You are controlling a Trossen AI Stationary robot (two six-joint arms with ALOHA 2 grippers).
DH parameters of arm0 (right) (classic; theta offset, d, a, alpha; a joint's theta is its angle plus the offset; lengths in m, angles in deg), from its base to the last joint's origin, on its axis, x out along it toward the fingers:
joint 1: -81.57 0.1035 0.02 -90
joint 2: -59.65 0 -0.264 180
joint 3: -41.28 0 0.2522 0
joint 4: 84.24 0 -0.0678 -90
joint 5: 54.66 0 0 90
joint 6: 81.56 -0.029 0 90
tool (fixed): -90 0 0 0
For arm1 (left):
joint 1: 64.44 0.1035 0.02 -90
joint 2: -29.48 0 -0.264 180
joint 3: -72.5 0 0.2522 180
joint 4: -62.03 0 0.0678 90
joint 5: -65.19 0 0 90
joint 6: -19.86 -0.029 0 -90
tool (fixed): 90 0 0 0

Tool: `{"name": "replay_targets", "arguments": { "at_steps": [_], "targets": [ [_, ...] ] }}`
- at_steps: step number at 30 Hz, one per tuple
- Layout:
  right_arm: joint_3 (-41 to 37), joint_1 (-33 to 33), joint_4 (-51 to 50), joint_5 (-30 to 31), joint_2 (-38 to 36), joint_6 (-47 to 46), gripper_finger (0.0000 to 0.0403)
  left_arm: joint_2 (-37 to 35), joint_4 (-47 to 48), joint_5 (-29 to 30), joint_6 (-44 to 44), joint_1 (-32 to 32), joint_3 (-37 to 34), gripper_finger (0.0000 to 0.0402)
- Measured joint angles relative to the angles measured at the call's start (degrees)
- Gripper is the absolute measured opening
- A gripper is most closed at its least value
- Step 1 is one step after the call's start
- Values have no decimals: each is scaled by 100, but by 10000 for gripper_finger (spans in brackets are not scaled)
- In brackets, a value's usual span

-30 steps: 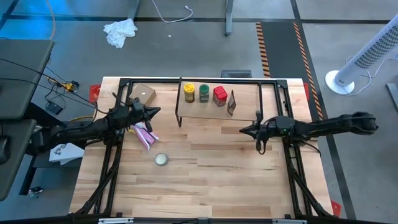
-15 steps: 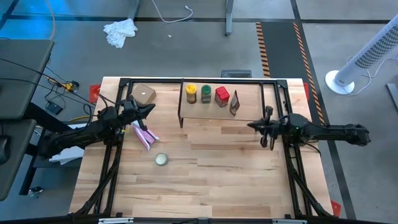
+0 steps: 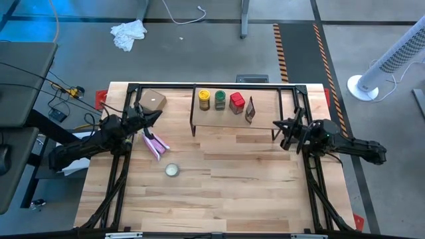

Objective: Shelf spices
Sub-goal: Return to Home Position

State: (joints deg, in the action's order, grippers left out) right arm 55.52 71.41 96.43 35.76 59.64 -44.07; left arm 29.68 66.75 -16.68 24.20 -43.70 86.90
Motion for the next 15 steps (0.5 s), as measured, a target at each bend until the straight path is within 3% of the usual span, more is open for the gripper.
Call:
{"name": "replay_targets", "arguments": {
  "at_steps": [5,15],
  "targets": [
    [0,136,-42,0,0,0,0,5,738,-21,0,-39,2,1],
    [0,244,-180,0,0,0,0,146,809,-336,0,-103,9,1]
  ]
}}
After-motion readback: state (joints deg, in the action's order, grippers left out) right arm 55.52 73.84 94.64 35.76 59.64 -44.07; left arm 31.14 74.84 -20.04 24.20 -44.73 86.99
